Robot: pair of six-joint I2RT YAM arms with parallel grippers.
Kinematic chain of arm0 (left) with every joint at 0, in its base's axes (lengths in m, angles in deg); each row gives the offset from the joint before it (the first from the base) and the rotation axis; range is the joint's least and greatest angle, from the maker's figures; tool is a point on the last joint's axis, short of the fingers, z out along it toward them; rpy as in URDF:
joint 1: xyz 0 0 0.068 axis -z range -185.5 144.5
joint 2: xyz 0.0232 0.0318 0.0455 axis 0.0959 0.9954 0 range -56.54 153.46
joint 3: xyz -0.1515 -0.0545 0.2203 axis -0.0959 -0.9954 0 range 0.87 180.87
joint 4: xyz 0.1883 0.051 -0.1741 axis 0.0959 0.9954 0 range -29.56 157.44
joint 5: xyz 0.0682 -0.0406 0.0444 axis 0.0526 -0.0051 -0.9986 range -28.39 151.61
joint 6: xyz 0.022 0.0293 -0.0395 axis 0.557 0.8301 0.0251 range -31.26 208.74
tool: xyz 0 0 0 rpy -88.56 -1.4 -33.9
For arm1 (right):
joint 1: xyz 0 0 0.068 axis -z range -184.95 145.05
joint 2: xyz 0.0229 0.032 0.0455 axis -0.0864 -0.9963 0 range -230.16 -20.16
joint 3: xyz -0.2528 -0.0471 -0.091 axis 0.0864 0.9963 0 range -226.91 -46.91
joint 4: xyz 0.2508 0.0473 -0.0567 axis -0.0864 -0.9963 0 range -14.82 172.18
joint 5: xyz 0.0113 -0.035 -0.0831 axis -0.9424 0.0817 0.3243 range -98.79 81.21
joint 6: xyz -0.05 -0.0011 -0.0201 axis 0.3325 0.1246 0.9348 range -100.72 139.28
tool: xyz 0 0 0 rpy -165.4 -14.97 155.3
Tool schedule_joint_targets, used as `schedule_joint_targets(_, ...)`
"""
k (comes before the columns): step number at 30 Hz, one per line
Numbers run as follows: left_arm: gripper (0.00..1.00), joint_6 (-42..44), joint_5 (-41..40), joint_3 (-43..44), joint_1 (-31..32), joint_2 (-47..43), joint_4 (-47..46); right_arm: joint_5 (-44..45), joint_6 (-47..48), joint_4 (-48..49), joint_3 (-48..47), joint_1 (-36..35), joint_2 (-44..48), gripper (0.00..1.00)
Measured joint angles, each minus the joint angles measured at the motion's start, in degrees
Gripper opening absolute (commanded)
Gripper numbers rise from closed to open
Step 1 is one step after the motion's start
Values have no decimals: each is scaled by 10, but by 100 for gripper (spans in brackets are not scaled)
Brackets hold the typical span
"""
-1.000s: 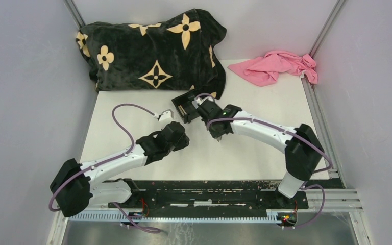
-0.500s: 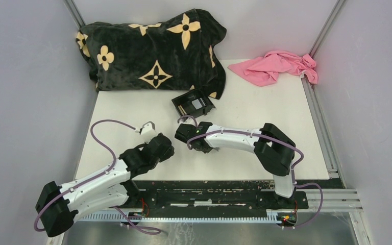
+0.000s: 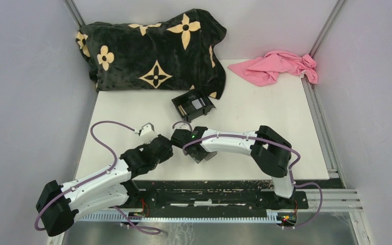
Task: Put the credit cards into the card holder
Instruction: Turn over the card holder at the center of the board.
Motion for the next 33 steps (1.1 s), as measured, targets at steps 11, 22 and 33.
schedule_joint_targets(11,41,0,4,0,0,23,-8,-24,-10,-4,0,1,40,66)
schedule_joint_targets(22,39,1,40,2,0,61,-40,-34,-12,40,31,16,134,64)
schedule_joint_targets(33,39,1,67,2,17,86,-110,-136,-38,167,166,163,223,64)
